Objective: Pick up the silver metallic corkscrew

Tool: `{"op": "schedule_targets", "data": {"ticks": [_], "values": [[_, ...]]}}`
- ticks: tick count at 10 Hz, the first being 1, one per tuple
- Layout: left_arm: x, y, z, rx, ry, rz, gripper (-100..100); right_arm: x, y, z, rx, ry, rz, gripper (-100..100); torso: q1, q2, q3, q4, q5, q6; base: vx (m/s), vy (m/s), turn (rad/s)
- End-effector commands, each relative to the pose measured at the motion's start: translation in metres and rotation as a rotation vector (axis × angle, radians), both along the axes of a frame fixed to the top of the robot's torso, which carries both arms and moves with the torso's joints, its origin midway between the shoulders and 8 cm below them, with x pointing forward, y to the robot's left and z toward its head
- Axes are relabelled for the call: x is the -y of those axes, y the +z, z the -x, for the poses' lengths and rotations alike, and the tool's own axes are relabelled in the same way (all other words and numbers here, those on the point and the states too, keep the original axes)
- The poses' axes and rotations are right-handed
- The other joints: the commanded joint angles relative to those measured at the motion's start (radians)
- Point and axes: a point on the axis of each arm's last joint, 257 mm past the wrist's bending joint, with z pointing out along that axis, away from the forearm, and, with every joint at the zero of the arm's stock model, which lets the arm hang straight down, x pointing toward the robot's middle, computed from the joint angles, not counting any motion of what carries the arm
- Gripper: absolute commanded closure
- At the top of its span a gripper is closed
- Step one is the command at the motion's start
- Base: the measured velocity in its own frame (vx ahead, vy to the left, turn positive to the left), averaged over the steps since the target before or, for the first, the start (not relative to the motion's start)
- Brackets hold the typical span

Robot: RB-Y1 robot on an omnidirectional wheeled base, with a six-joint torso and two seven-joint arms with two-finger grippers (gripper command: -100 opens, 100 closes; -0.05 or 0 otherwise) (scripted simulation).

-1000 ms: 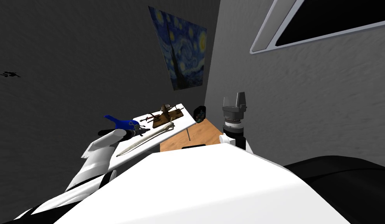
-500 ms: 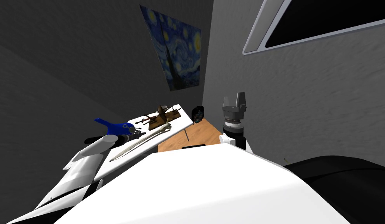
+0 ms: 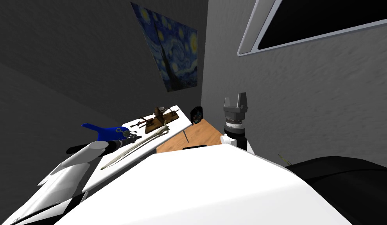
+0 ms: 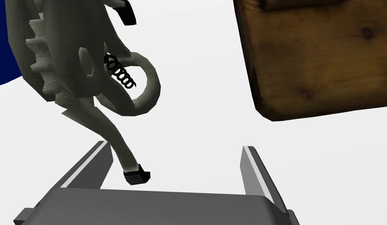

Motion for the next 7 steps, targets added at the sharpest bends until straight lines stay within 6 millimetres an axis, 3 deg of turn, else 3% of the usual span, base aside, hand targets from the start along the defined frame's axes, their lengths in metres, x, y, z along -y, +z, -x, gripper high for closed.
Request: {"op": "schedule_targets", "data": {"ticks": [1, 2, 3, 6, 7], "values": [[0.002, 0.003, -0.003, 0.024, 0.011, 0.032, -100, 0.0, 0.0, 0.0, 0.0, 0.0, 0.0, 0, 0.0, 0.0, 0.0, 0.0, 0.0, 0.0, 0.002, -0.015, 0.031], [-0.031, 0.004, 0.026, -0.007, 0.033, -0.036, -100, 0.0, 0.0, 0.0, 0.0, 0.0, 0.0, 0, 0.001, 0.0, 0.0, 0.0, 0.0, 0.0, 0.02, -0.064, -0.334], [-0.045, 0.008, 0.038, -0.01, 0.068, -0.034, -100, 0.0, 0.0, 0.0, 0.0, 0.0, 0.0, 0, -0.001, -0.001, 0.0, 0.0, 0.0, 0.002, 0.023, -0.059, -0.179], [-0.036, 0.011, 0.032, 0.035, 0.082, 0.022, -100, 0.0, 0.0, 0.0, 0.0, 0.0, 0.0, 0, 0.002, 0.001, 0.0, 0.0, 0.0, 0.0, 0.002, -0.014, 0.021], [-0.071, 0.018, 0.061, 0.007, 0.114, -0.05, -100, 0.0, 0.0, 0.0, 0.0, 0.0, 0.0, 0, 0.003, 0.001, 0.0, 0.0, 0.001, 0.0, 0.018, -0.053, -0.262]]}}
